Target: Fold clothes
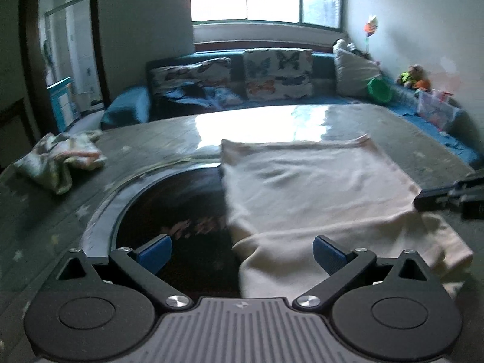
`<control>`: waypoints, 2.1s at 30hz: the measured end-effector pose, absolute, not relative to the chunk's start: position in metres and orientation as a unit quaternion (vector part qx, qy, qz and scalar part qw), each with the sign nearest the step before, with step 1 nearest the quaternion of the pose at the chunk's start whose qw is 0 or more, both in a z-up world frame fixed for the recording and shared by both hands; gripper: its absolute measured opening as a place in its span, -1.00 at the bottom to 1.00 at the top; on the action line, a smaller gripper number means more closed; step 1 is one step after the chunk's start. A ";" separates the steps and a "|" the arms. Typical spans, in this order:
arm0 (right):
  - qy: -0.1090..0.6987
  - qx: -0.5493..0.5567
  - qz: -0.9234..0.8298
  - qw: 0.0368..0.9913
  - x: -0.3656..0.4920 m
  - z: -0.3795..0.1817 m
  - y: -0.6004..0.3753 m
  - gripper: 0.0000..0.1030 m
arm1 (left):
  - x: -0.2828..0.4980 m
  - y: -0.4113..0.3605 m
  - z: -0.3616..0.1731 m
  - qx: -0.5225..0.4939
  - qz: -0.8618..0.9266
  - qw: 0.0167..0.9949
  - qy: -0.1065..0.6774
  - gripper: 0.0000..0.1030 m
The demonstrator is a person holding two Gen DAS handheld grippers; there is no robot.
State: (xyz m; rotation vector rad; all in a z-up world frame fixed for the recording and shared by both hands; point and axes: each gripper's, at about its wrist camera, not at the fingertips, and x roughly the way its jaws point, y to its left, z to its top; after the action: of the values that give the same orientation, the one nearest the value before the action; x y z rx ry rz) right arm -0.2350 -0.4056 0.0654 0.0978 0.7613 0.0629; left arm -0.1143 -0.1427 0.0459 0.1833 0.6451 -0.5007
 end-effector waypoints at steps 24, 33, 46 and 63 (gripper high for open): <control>0.395 -0.018 0.081 0.915 -0.247 0.038 -0.392 -0.44 | -0.097 -0.138 0.015 0.121 -0.179 0.914 0.344 0.75; 0.397 -0.040 0.100 0.912 -0.260 0.041 -0.385 -0.42 | -0.118 -0.144 0.019 0.162 -0.184 0.912 0.329 0.81; 0.401 -0.108 0.128 0.900 -0.309 0.057 -0.387 -0.10 | -0.220 -0.140 0.028 0.310 -0.300 0.878 0.208 0.83; 0.381 -0.205 0.134 0.891 -0.340 0.041 -0.372 0.21 | -0.239 -0.169 -0.005 0.375 -0.390 0.829 0.143 -0.63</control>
State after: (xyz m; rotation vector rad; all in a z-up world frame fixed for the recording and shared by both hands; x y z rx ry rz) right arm -0.3396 -0.3723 0.0412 -0.4255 0.7918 0.2774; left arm -0.2395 -0.1694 -0.0052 0.7956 0.3041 -0.8288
